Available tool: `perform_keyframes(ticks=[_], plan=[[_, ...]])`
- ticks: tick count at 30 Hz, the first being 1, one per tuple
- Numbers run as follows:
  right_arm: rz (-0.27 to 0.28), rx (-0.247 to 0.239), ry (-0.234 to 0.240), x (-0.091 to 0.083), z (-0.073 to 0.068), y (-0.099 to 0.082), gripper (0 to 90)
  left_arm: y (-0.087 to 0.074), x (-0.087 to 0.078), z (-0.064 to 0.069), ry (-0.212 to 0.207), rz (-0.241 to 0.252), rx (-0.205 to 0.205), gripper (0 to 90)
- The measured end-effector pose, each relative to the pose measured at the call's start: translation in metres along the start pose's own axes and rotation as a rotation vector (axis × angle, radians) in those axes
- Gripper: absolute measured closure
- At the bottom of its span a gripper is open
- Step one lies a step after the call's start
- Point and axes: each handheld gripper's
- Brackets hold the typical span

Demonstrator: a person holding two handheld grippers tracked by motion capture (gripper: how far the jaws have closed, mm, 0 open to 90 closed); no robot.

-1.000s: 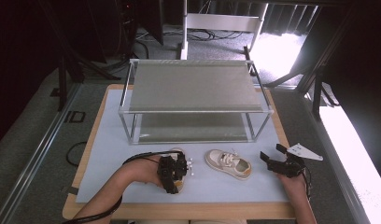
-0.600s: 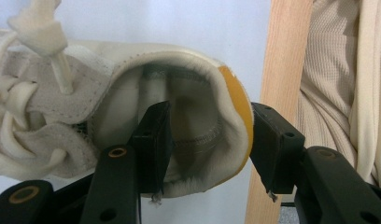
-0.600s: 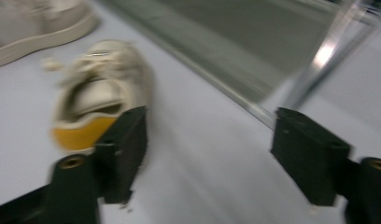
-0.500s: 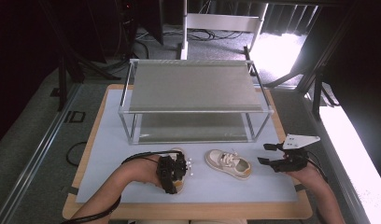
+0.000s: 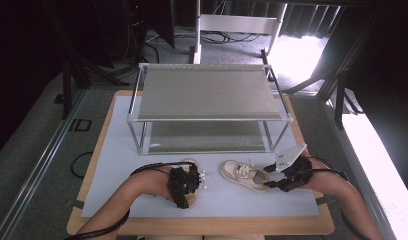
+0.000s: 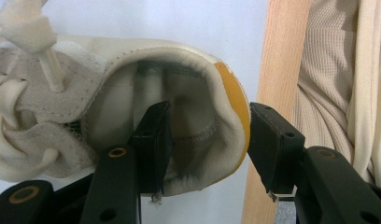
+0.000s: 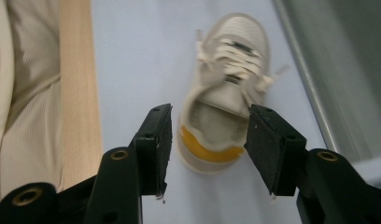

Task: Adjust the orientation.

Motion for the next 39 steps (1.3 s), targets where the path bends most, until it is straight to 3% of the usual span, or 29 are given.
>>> perform_keyframes(ticks=[3,11,14,18,21,27,32,39], plan=[[-0.06,-0.066,0.045,0.01,-0.006,0.01,54.9,0.0,0.0,-0.001,0.001,-0.002,0.007,50.2],[-0.363,-0.228,0.108,0.047,-0.015,0.027,61.5,0.001,0.001,-0.001,-0.005,-0.007,-0.001,50.2],[-0.441,-0.284,0.107,0.058,-0.018,0.028,64.4,0.001,0.002,-0.001,-0.004,-0.005,0.002,50.2],[-0.477,-0.312,0.113,0.063,-0.019,0.03,70.8,0.0,0.003,-0.001,-0.004,-0.006,0.008,50.2],[-0.485,-0.329,0.115,0.064,-0.018,0.032,75.9,0.0,0.002,-0.002,-0.006,-0.003,0.009,50.2],[-0.478,-0.28,0.121,0.065,-0.018,0.035,79.9,-0.001,0.001,-0.001,-0.006,0.006,0.008,50.3],[-0.331,-0.221,0.148,0.059,-0.022,0.045,80.5,-0.001,0.001,-0.001,-0.004,0.007,0.011,50.3],[-0.234,-0.218,0.185,0.074,-0.036,0.063,80.3,-0.002,0.001,0.0,-0.002,0.011,0.005,50.3]])
Point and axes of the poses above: each handheld gripper's, and its own axes: x roughly forward along the jaws, y roughly out of its top, z roughly to its right, and after that the axes turned 15 degrees about z, right-handed
